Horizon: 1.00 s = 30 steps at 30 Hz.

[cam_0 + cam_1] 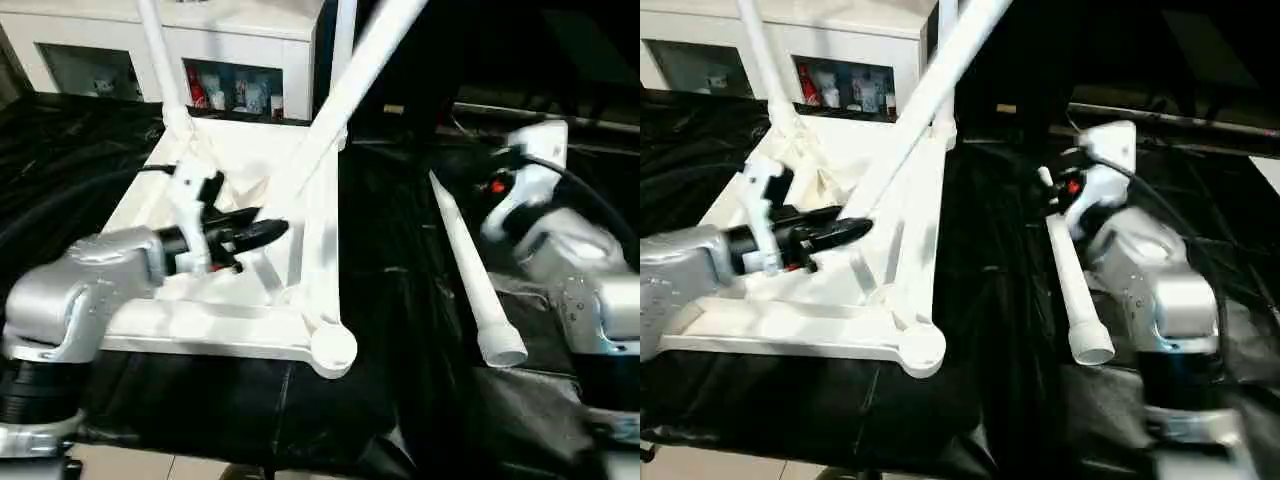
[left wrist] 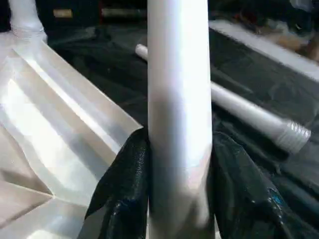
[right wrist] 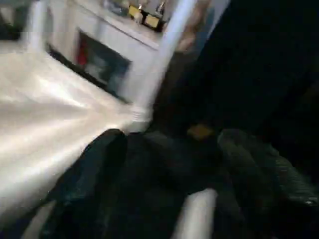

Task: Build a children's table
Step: Pick table leg

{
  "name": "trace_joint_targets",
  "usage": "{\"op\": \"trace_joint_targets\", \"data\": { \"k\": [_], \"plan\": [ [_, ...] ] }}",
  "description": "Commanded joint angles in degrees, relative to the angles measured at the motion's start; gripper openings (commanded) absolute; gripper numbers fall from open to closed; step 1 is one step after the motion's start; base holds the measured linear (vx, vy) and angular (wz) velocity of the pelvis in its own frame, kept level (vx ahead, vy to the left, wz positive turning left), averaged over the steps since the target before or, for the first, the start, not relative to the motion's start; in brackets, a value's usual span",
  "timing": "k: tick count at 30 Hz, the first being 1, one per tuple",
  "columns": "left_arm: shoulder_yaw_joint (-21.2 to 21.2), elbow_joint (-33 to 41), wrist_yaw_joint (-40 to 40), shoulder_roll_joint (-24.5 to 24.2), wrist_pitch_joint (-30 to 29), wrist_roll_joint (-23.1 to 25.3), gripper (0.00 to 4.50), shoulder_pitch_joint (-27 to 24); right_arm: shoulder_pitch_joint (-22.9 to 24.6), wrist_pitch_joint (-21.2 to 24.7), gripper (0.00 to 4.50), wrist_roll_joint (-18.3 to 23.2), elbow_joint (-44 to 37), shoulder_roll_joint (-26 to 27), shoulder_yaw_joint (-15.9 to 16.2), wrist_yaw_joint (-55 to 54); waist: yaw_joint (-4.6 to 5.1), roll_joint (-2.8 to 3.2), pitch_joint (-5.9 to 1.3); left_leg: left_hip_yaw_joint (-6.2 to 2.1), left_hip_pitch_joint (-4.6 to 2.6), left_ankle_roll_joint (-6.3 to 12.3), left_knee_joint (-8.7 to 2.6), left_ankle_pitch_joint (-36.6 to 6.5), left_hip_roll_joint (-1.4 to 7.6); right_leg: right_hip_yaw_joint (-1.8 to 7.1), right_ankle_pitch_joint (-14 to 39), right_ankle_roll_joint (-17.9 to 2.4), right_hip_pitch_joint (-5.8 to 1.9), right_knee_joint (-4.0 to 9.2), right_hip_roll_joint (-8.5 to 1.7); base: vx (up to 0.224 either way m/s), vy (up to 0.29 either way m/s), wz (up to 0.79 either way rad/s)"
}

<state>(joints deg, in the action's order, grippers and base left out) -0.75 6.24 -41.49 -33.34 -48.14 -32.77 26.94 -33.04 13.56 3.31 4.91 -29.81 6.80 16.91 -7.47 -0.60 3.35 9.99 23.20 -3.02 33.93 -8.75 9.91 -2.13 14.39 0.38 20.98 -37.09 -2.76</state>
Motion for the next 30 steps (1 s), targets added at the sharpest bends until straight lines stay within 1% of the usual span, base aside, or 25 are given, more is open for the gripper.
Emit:
{"op": "trace_joint_targets", "data": {
  "k": [1, 3, 4, 5, 6, 7, 8, 9, 10, 12, 14, 15, 16, 17, 18, 19, 21, 23, 25, 26, 27, 29, 30],
  "plan": [
    [-1.31, 1.69, -1.74, -1.70, -1.04, 0.46, 1.41, 1.05, -3.58, -10.84, 3.61, -13.24, 1.66, -5.26, 5.78, -2.10, 0.26, -0.10, -3.86, -0.75, -2.18, -4.45, -3.37, -6.80, 2.62, 2.57, 1.11, -7.70, -1.41, 4.12, -4.79, 0.000, 0.000, 0.00],
    [-1.92, 2.33, -2.41, -2.54, -1.71, 0.28, 1.41, 1.04, -5.36, -15.00, 3.68, -17.18, 3.95, -7.00, 7.23, -2.84, 0.12, 0.02, -3.93, -0.81, -2.35, -4.05, -3.25, -7.26, 2.80, 2.59, 1.21, -7.99, -1.43, 4.06, -4.89, 0.000, 0.000, 0.00],
    [-2.05, 2.47, -2.56, -2.73, -2.00, 0.20, 1.41, 1.08, -5.95, -16.32, 3.68, -18.18, 4.96, -7.33, 7.38, -3.28, 0.35, 0.01, -3.88, -0.80, -2.16, -3.30, -3.15, -7.03, 2.66, 2.66, 0.04, -8.34, -1.50, 3.86, -4.72, 0.000, 0.000, 0.00],
    [-2.18, 2.64, -2.72, -2.88, -2.13, 0.15, 1.41, 1.09, -6.34, -17.13, 3.71, -19.05, 5.70, -7.72, 7.88, -3.51, 0.34, 0.07, -3.87, -0.72, -2.27, -2.68, -3.06, -7.23, 2.68, 2.70, -0.79, -8.66, -1.46, 3.88, -4.61, 0.000, 0.000, 0.00],
    [-2.36, 2.86, -2.93, -3.07, -2.30, 0.08, 1.41, 1.11, -6.86, -18.21, 3.71, -20.20, 6.69, -8.24, 8.54, -3.81, 0.37, -0.10, -3.94, -0.77, -2.18, -2.49, -3.03, -6.88, 2.73, 2.65, -1.56, -8.92, -1.54, 3.77, -4.63, 0.000, 0.000, 0.00],
    [-2.67, 2.96, -3.46, -3.36, -2.31, 0.17, 1.41, 1.20, -7.54, -20.10, 3.71, -22.10, 8.24, -8.95, 9.50, -4.31, 0.39, -0.07, -3.97, -0.83, -2.16, -2.15, -2.99, -6.65, 2.75, 2.54, -2.57, -9.46, -1.56, 3.67, -4.55, 0.000, 0.000, 0.00],
    [-3.49, 3.78, -4.70, -4.16, -2.57, 0.25, 1.41, 1.24, -9.35, -23.92, 3.71, -25.13, 12.99, -10.08, 11.67, -5.13, 0.45, -0.38, -3.93, -0.79, -2.16, -1.82, -2.93, -7.05, 2.77, 2.52, -2.58, -9.86, -1.60, 3.71, -4.57, 0.000, 0.000, 0.00],
    [-3.71, 4.21, -5.05, -4.47, -2.87, 0.15, 1.41, 1.22, -10.26, -25.43, 3.71, -26.85, 15.29, -10.57, 12.88, -6.19, 0.47, -0.42, -3.93, -0.80, -2.11, -1.71, -2.91, -7.27, 2.72, 2.47, -2.20, -10.05, -1.69, 3.67, -4.57, 0.000, 0.000, 0.00],
    [-3.86, 4.61, -5.34, -4.72, -3.07, 0.02, 1.41, 1.17, -10.87, -26.12, 3.71, -27.74, 16.90, -10.82, 13.74, -6.49, 0.67, -0.45, -3.90, -0.71, -2.12, -1.54, -2.80, -7.55, 2.64, 2.46, -1.50, -10.50, -1.61, 3.69, -4.53, 0.000, 0.000, 0.00],
    [-4.11, 5.38, -6.06, -5.26, -3.27, -0.26, 1.41, 1.10, -12.13, -28.26, 3.71, -29.80, 20.40, -11.05, 15.21, -7.38, 0.84, -0.37, -3.84, -0.68, -2.04, -1.40, -2.69, -7.95, 2.68, 2.53, -1.21, -10.75, -1.63, 3.72, -4.53, 0.000, 0.000, 0.00],
    [-4.53, 6.23, -7.00, -6.07, -3.61, -0.73, 1.41, 0.94, -13.22, -30.43, 3.71, -31.70, 23.51, -10.66, 15.71, -8.40, 1.20, -0.85, -3.82, -0.62, -1.81, -1.01, -2.58, -7.59, 2.59, 2.55, -1.95, -10.68, -1.80, 3.64, -4.38, 0.000, 0.000, 0.00],
    [-4.93, 6.76, -7.67, -6.62, -3.68, -0.78, 1.41, 0.72, -13.58, -31.30, 3.71, -32.23, 24.59, -10.33, 15.66, -8.78, 1.24, -0.96, -3.88, -0.67, -1.76, -0.90, -2.55, -7.18, 2.59, 2.51, -2.16, -10.66, -1.87, 3.47, -4.40, 0.000, 0.000, 0.00],
    [-5.21, 7.09, -8.11, -6.98, -3.72, -0.78, 1.41, 0.57, -13.81, -31.93, 3.71, -32.54, 25.30, -10.07, 15.53, -9.04, 1.30, -0.76, -3.86, -0.62, -1.85, -0.70, -2.46, -7.32, 2.60, 2.55, -2.08, -10.59, -1.73, 3.50, -4.39, 0.000, 0.000, 0.00],
    [-5.46, 7.44, -8.65, -7.45, -4.31, -1.02, 1.41, 0.40, -14.73, -33.13, 3.71, -34.05, 26.97, -9.80, 15.95, -10.74, 1.39, -0.87, -3.85, -0.64, -1.80, -0.77, -2.47, -7.15, 2.64, 2.53, -2.03, -10.73, -1.70, 3.41, -4.40, 0.000, 0.000, 0.00],
    [-5.46, 7.44, -8.65, -7.45, -4.31, -1.02, 1.41, 0.40, -14.73, -33.13, 3.71, -34.05, 26.97, -9.80, 15.95, -10.74, 1.45, -0.85, -3.85, -0.62, -1.82, -0.85, -2.48, -7.05, 2.59, 2.47, -2.24, -10.77, -1.73, 3.41, -4.26, 0.000, 0.000, 0.00],
    [-5.56, 7.45, -8.80, -7.61, -4.51, -1.02, 1.41, 0.36, -15.06, -34.09, 3.71, -34.33, 27.39, -9.68, 15.92, -11.86, 1.60, -1.27, -3.86, -0.58, -1.83, -0.80, -2.47, -6.68, 2.64, 2.47, -3.13, -10.93, -1.79, 3.33, -4.21, 0.000, 0.000, 0.00],
    [-4.99, 6.61, -7.89, -6.99, -4.38, -0.64, 1.41, 0.40, -15.44, -36.23, 3.71, -34.51, 27.76, -9.55, 15.65, -13.94, 1.63, -1.37, -3.85, -0.56, -1.78, -0.59, -2.39, -6.26, 2.62, 2.49, -3.90, -10.87, -1.83, 3.18, -4.25, 0.000, 0.000, 0.00],
    [-4.20, 5.62, -7.01, -6.27, -4.38, -0.58, 1.41, 0.67, -15.32, -36.97, 3.71, -33.57, 27.75, -9.26, 15.03, -14.19, 1.72, -1.27, -3.81, -0.55, -1.86, -0.56, -2.32, -6.56, 2.62, 2.52, -4.05, -10.75, -1.80, 3.18, -4.25, 0.000, 0.000, 0.00],
    [-4.47, 5.71, -7.78, -6.72, -3.99, -0.39, 1.41, 0.57, -15.54, -37.71, 3.71, -35.01, 28.34, -9.39, 15.49, -15.29, 1.75, -1.30, -3.78, -0.57, -1.84, -0.51, -2.37, -6.64, 2.63, 2.50, -4.09, -10.58, -1.79, 3.20, -4.18, 0.000, 0.000, 0.00],
    [-4.38, 5.60, -7.62, -6.64, -4.06, -0.43, 1.41, 0.59, -15.53, -38.23, 3.71, -35.04, 28.57, -9.32, 15.34, -15.57, 1.78, -1.30, -3.78, -0.58, -1.89, -0.58, -2.38, -6.79, 2.64, 2.50, -4.10, -10.57, -1.77, 3.18, -4.15, 0.000, 0.000, 0.00],
    [-4.19, 5.19, -7.22, -6.43, -4.08, -0.41, 1.41, 0.68, -15.36, -39.57, 3.71, -35.25, 28.77, -9.19, 14.77, -16.77, 1.79, -1.66, -3.76, -0.52, -1.86, -0.54, -2.38, -6.82, 2.65, 2.52, -4.00, -10.54, -1.80, 3.24, -4.19, 0.000, 0.000, 0.00],
    [-4.27, 4.93, -7.09, -6.59, -4.19, 0.02, 1.41, 0.67, -15.29, -41.06, 3.71, -35.44, 28.94, -8.93, 13.71, -18.48, 1.70, -1.52, -3.70, -0.53, -1.89, -0.92, -2.39, -7.55, 2.61, 2.52, -2.43, -10.32, -1.73, 3.33, -4.27, 0.000, 0.000, 0.00],
    [-4.32, 4.92, -7.11, -6.67, -4.21, 0.18, 1.41, 0.63, -15.32, -41.39, 3.71, -35.68, 28.90, -8.94, 13.48, -19.20, 1.72, -1.53, -3.72, -0.54, -1.88, -1.04, -2.41, -7.55, 2.62, 2.52, -2.45, -10.28, -1.76, 3.30, -4.23, 0.000, 0.000, 0.00]
  ]
}}
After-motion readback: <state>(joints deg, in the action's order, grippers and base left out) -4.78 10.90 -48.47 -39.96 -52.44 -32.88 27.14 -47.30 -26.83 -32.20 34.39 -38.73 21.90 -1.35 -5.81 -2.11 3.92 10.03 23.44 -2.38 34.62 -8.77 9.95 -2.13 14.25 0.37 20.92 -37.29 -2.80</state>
